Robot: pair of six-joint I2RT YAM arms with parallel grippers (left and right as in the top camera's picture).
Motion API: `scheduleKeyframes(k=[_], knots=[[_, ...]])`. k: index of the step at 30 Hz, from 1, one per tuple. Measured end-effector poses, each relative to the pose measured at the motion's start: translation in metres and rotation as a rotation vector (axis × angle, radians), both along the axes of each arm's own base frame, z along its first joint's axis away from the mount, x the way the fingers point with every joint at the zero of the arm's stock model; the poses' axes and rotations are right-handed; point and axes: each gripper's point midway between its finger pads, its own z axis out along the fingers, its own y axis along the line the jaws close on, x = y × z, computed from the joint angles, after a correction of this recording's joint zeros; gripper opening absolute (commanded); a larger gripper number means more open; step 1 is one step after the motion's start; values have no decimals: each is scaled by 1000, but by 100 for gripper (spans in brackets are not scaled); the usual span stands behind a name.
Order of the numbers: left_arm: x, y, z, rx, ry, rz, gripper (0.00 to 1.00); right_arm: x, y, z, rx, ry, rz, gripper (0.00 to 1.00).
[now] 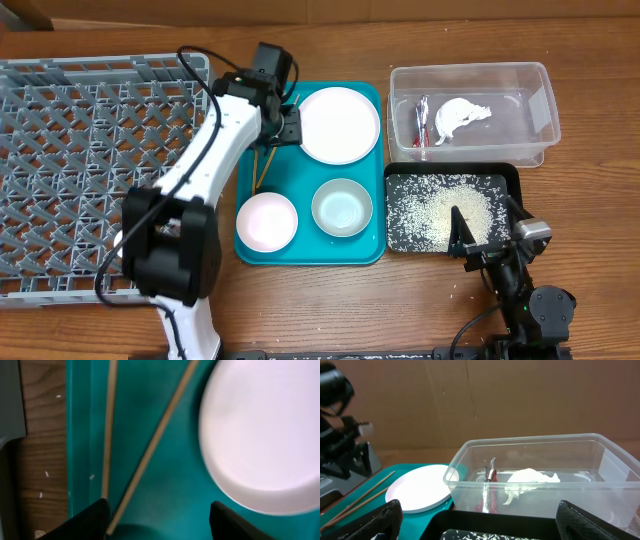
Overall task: Sort waste into correct bins and load items into the dishwasher
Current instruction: 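Reach the left gripper to the wooden chopsticks on the teal tray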
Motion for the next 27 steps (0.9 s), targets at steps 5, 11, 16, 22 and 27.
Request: scheduleKeyframes(k=[5,11,16,22,27], knots=[[2,17,-25,58,44,9,55,0,0,0,0,0,0,100],[11,34,-33,108,31,31,28,0,0,0,0,0,0,100],[21,51,-38,140,10,57,23,0,0,0,0,1,0,100],[22,56,-61,158,44,57,21,0,0,0,0,0,0,100],[20,55,-74,165,69,32,19,0,0,0,0,0,1,100]])
